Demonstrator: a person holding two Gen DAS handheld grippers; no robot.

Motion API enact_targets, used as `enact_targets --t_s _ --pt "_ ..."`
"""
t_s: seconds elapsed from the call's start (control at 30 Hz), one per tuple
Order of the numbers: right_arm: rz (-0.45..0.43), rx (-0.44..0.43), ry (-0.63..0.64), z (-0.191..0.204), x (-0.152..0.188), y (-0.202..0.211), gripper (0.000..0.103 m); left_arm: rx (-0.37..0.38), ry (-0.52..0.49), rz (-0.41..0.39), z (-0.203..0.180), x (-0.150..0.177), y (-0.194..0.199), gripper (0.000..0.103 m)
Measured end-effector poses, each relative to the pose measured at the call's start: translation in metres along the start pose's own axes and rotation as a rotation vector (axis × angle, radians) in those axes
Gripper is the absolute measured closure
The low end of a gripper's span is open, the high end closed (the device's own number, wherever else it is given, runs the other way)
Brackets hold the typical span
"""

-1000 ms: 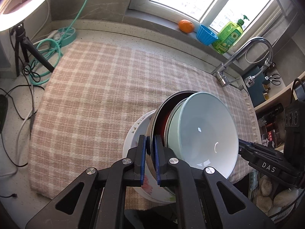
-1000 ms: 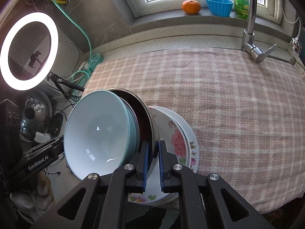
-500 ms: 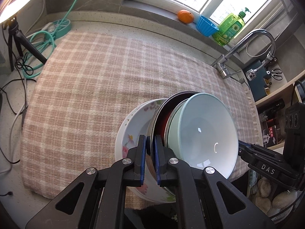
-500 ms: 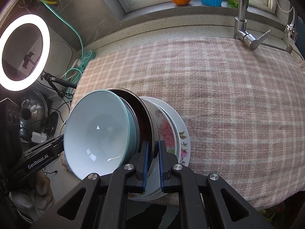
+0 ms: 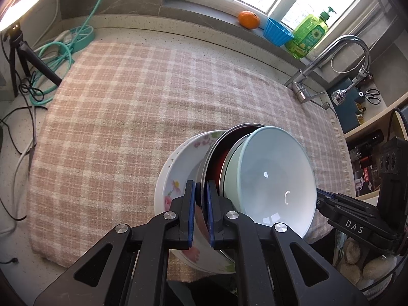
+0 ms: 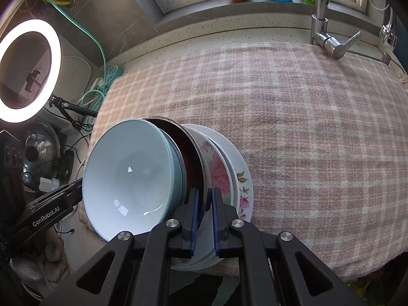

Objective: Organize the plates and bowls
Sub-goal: 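Lower the nested bowl stack onto the floral plate stack with both grippers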

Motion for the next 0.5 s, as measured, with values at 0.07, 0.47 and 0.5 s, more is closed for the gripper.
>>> enact_targets --t_s 0.07,0.47,0.5 --pt "-0.003 -0.001 -0.001 0.000 0.000 0.000 0.094 0.000 -0.007 -0.005 0.000 0.000 0.001 0.096" --pt "-0.038 0.007 -0.005 0.000 0.002 0.008 0.092 -0.005 -0.030 -0.031 0.001 0.002 0.012 0.095" --pt "-0.043 0.009 -0.007 0.000 0.002 0.010 0.092 -0.004 -0.033 -0.034 0.001 0.003 0.014 0.095"
Point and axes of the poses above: each gripper's, at about its wrist camera, not at the fingertips, and y roughly against the way its jaws point, z to its left, x to its underside, the point moved 2 cm from there along -y, roughly the way its jaws point, and after that the axes turned 4 degrees about y, right-handed, at the moved point
